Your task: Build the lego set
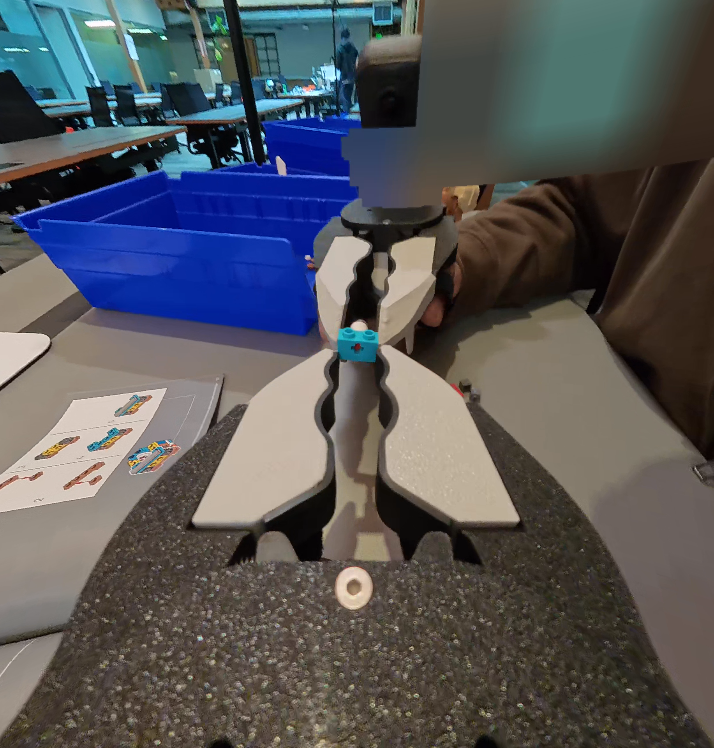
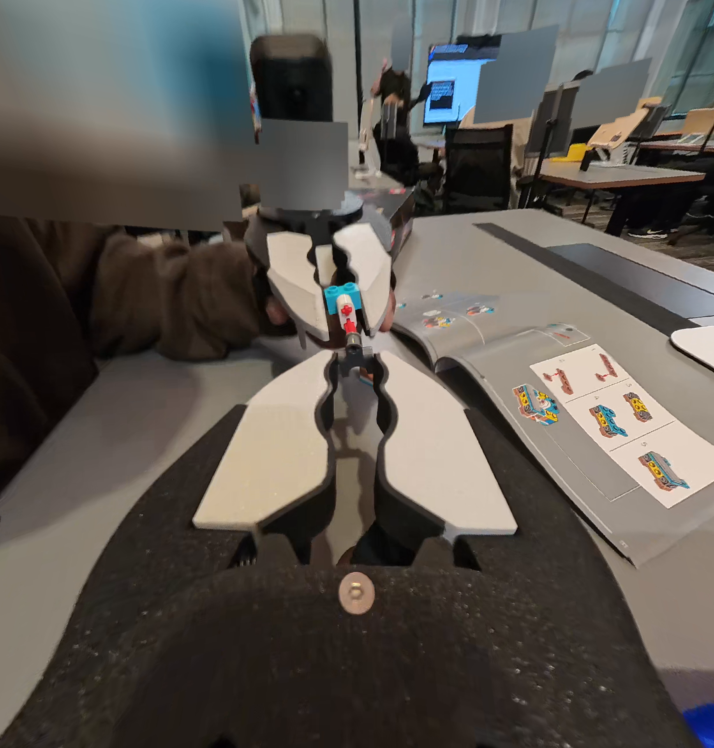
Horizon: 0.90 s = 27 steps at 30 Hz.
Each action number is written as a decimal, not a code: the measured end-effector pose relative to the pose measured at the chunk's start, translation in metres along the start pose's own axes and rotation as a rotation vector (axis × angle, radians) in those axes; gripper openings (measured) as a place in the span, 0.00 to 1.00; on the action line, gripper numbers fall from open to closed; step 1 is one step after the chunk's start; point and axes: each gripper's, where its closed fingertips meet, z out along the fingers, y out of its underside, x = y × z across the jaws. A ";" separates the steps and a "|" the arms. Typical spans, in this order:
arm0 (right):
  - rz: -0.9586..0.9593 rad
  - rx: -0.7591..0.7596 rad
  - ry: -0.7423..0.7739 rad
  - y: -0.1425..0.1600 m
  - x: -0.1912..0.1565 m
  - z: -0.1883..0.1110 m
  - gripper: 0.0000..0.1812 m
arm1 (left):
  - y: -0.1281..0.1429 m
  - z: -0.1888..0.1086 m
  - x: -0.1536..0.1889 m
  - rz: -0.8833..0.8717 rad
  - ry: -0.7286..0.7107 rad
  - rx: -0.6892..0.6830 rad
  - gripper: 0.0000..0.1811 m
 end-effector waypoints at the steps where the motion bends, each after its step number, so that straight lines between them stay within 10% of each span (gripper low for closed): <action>1: -0.020 -0.022 -0.004 0.003 -0.002 0.000 0.09 | 0.003 0.000 0.002 0.013 0.008 -0.019 0.09; 14: -0.077 -0.145 -0.111 0.021 -0.021 0.002 0.09 | 0.013 0.006 0.021 0.021 0.116 -0.069 0.09; 27: -0.007 -0.006 -0.033 -0.005 -0.010 -0.002 0.09 | -0.008 0.005 0.010 -0.201 0.142 0.165 0.09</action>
